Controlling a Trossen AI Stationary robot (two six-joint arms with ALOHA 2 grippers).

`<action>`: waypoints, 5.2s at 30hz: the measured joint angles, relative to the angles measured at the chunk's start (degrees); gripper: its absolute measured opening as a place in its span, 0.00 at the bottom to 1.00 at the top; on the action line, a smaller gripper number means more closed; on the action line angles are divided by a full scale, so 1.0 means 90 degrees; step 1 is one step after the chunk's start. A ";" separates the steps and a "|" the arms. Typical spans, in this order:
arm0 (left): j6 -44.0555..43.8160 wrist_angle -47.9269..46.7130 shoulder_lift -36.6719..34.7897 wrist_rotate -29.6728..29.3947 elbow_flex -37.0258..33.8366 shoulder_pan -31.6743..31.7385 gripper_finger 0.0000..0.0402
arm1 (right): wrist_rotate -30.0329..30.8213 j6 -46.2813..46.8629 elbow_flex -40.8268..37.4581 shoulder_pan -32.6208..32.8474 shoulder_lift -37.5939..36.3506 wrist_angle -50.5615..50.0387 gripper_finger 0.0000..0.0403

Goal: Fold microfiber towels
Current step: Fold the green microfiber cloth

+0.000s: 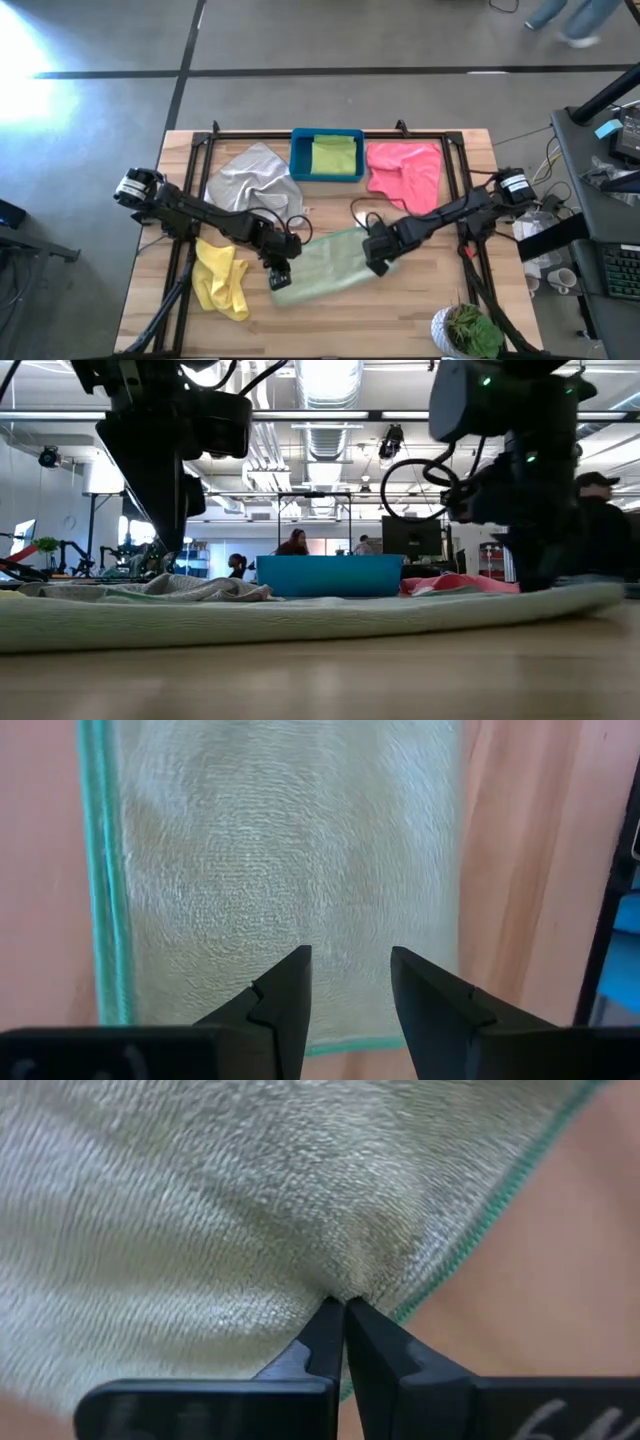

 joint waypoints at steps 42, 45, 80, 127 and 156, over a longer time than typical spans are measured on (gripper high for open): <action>0.0959 0.2183 0.0000 0.0473 -0.1583 0.0281 0.31 | 0.1014 -0.1144 0.1097 -0.0776 -0.0879 -0.1285 0.02; 0.0849 0.2177 0.0000 0.0524 -0.1617 0.0277 0.31 | 0.1018 -0.1145 0.0995 -0.0785 -0.0671 -0.1109 0.02; 0.0634 0.2597 0.0000 0.1089 -0.1809 -0.0253 0.31 | -0.1088 -0.2218 0.0534 -0.3314 -0.2286 -0.0616 0.34; 0.0631 0.2838 0.0000 0.0962 -0.1807 -0.0253 0.31 | -0.3255 -0.3088 -0.0073 -0.4143 -0.0933 0.1904 0.45; 0.0633 0.2843 0.0000 0.0830 -0.1809 -0.0251 0.31 | -0.4353 -0.1978 -0.0076 -0.4388 -0.0301 0.1883 0.39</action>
